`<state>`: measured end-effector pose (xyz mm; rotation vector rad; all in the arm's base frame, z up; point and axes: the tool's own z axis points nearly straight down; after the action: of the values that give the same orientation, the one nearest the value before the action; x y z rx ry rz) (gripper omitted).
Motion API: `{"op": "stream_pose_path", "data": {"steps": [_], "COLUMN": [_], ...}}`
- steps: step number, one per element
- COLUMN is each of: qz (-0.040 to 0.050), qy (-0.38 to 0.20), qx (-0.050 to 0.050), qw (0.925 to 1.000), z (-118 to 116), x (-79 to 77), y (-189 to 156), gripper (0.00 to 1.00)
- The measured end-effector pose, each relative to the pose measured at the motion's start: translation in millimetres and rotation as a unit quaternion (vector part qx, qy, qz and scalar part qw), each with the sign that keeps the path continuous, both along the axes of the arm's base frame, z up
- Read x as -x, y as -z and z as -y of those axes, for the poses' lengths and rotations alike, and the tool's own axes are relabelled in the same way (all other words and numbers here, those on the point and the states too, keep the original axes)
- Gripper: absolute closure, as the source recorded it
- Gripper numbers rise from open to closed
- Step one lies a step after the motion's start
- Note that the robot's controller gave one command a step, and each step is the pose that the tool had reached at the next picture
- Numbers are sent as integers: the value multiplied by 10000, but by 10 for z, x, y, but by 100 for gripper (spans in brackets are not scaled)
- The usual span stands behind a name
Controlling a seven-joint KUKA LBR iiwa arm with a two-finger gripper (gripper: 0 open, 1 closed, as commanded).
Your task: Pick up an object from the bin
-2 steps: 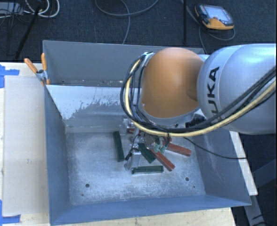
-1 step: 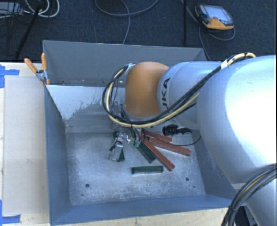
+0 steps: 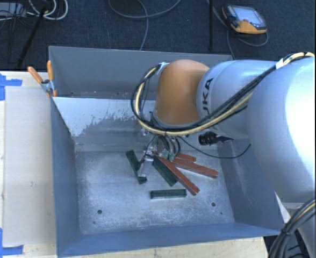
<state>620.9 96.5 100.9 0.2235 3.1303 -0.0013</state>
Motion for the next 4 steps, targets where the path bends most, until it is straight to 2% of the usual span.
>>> {"op": "stream_pose_path", "data": {"steps": [1, 2, 3, 4], "qz": [-9, -41, -23, 17], "qy": [44, -74, -66, -63], "qx": [-7, -3, -7, -6], "qw": [10000, 10000, 10000, 10000], "z": [-46, -113, -113, -108], "x": [24, 18, 12, -7], "y": [-77, 326, 315, 299], "gripper": [0, 0, 0, 100]}}
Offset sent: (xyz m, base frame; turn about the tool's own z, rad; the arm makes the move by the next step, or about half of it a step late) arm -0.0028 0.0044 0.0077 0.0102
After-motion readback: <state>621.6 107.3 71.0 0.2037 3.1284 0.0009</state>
